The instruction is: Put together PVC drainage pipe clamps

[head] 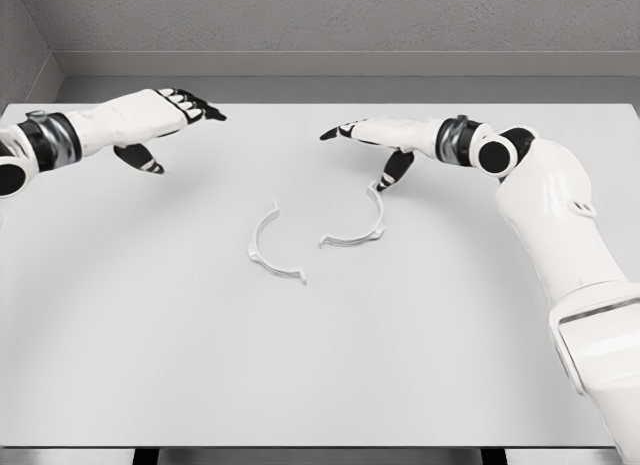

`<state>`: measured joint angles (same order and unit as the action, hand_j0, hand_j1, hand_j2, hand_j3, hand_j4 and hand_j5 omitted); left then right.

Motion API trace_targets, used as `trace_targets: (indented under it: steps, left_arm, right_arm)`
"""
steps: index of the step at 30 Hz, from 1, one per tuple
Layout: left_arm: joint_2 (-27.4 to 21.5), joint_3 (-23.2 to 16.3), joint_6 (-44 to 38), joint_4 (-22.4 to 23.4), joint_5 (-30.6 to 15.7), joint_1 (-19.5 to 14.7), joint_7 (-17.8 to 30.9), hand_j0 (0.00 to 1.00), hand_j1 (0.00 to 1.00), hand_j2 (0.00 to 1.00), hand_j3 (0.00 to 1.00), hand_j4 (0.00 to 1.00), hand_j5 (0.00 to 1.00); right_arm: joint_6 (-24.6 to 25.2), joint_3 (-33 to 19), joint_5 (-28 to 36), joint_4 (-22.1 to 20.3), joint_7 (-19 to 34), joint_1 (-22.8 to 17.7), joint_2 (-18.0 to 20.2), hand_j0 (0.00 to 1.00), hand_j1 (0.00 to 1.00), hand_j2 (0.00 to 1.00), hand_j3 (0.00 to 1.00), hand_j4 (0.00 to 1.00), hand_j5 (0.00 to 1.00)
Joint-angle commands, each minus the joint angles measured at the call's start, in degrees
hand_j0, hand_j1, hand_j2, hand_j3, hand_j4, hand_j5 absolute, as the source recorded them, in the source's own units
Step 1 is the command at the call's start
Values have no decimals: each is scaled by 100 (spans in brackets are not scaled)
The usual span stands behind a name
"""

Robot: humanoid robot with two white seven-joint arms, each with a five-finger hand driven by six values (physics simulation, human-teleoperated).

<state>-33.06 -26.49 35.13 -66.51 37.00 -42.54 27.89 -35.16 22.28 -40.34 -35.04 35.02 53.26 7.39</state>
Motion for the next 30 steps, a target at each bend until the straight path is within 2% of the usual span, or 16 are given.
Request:
trace_targets:
  steps: [1, 20, 30]
  left_arm:
    - [-17, 38, -13, 24, -35, 0, -2, 100, 100, 100, 100, 100, 100]
    - [-8, 56, -13, 121, -26, 0, -2, 100, 100, 100, 100, 100, 100]
    - [1, 56, -13, 130, -26, 0, -2, 100, 100, 100, 100, 100, 100]
  right_arm:
    - [16, -13, 35, 50, -2, 0, -53, 100, 100, 100, 100, 100, 100]
    - [16, -13, -52, -29, -2, 53, -256, 100, 100, 100, 100, 100, 100]
    - [16, 154, -35, -91, -2, 88, -387, 100, 100, 100, 100, 100, 100]
